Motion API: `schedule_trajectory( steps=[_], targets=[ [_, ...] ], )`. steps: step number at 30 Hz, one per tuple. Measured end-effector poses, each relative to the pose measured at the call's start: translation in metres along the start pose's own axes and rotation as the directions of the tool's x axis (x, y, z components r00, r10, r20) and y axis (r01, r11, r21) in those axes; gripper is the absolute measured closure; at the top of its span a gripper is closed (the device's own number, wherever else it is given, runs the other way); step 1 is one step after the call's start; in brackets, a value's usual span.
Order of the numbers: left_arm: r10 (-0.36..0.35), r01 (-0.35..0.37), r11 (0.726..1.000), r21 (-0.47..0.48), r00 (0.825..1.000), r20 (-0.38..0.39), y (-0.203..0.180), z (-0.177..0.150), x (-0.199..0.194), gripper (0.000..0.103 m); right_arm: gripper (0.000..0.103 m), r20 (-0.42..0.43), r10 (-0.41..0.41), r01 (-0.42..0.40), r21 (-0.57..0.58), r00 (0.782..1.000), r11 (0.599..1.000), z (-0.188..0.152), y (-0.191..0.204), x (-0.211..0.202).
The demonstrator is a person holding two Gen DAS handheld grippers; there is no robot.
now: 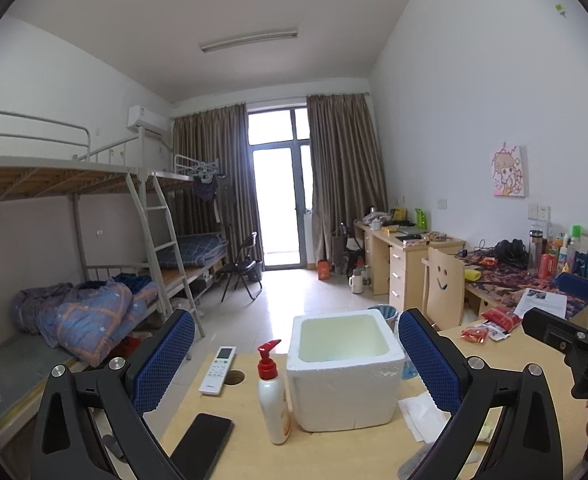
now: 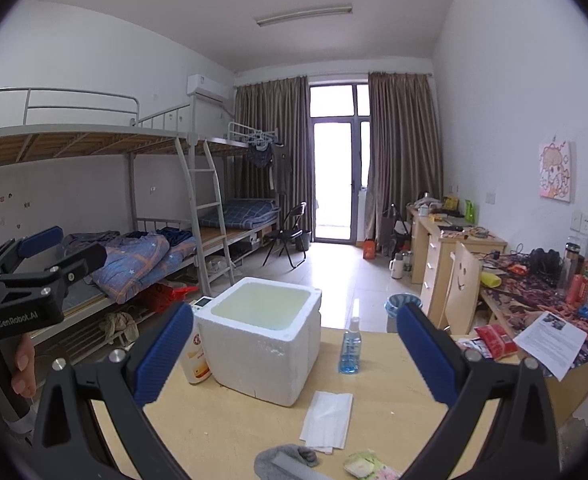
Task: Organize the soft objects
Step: 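Move both tools back toward the grey sock on the table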
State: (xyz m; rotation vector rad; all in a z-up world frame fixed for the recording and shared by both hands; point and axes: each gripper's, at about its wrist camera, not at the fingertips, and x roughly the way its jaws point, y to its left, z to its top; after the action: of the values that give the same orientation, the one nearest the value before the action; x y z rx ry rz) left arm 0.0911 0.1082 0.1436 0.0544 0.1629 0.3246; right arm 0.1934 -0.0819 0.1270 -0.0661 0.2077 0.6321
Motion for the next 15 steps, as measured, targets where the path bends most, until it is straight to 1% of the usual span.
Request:
schedule_trajectory(
  steps=[6,12,15],
  targets=[
    [-0.027,0.027,1.000,0.001,0.999,0.025,-0.005,-0.005,-0.014,0.001,0.000,0.022,-0.016,0.016,-0.002,1.000,1.000,-0.007,-0.002,-0.016],
    [-0.041,0.042,0.999,-0.016,0.997,0.063,-0.009,-0.023,-0.028,0.001,0.000,0.050,-0.038,0.038,-0.011,0.998,0.999,-0.025,-0.004,-0.030],
    [-0.060,0.061,0.998,-0.022,0.997,0.057,-0.012,-0.034,-0.030,0.001,0.000,0.051,-0.054,0.055,-0.015,0.997,0.998,-0.037,-0.004,-0.035]
  ],
)
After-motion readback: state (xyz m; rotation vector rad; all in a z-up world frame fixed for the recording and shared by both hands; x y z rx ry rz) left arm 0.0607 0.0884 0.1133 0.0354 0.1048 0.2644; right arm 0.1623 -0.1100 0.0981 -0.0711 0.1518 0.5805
